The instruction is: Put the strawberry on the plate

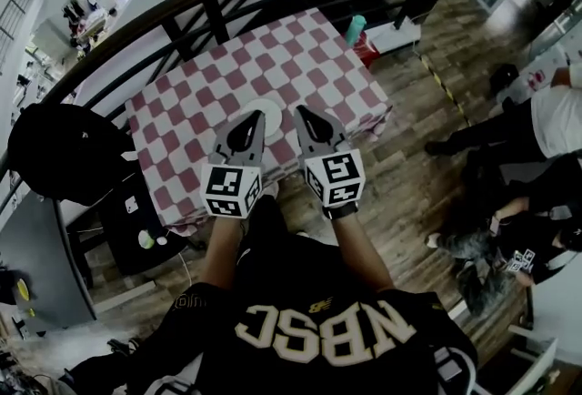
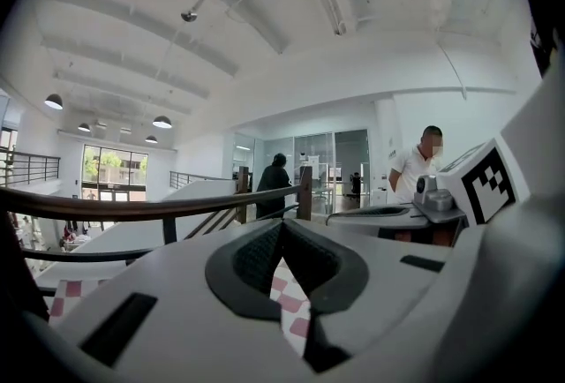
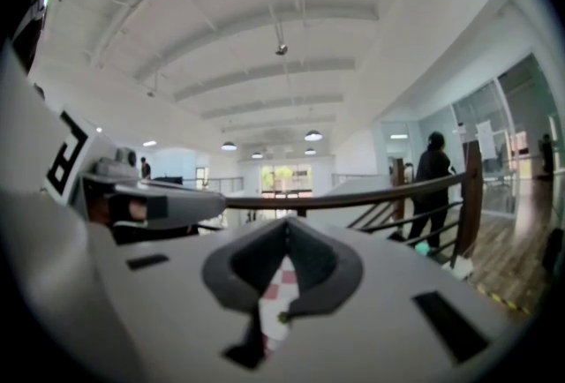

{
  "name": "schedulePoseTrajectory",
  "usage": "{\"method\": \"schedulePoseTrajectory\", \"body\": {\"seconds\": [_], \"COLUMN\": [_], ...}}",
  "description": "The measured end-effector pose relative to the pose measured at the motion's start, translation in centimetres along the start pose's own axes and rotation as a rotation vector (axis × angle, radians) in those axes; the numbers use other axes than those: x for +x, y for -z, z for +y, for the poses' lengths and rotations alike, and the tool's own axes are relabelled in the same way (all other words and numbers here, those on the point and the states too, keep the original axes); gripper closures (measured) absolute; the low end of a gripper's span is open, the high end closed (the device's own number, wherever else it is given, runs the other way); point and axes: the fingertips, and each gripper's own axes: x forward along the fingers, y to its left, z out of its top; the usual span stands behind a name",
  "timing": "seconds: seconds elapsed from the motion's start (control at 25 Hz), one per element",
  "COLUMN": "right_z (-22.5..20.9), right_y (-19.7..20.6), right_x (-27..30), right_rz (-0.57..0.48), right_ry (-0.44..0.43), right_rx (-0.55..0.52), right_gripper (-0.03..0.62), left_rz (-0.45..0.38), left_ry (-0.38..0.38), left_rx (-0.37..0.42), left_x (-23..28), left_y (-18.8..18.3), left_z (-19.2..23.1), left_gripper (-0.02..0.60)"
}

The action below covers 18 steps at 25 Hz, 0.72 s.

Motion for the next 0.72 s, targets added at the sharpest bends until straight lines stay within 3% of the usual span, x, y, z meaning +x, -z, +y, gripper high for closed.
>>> {"method": "schedulePoseTrajectory", "body": {"seconds": [0.4,0.72], "right_z": [-0.2,-1.4], "right_y": [-1.7,-1.7], "right_x": [-5.2,-7.9], "right_rz": [-0.068,-0.079], "right_ry": [0.130,0.187], "right_rx": [-0.035,-0.026], "right_gripper": [0.577,0.577], "left_rz": [-0.084,-0.101], "left_ry": [-0.055,-0.093], "left_rx": [0.004,0.002], "left_x": [-2.9,-4.5], "left_y": [-1.7,-1.5], "left_z": [-2.9,-3.7], "left_gripper": [0.566,0.566]}}
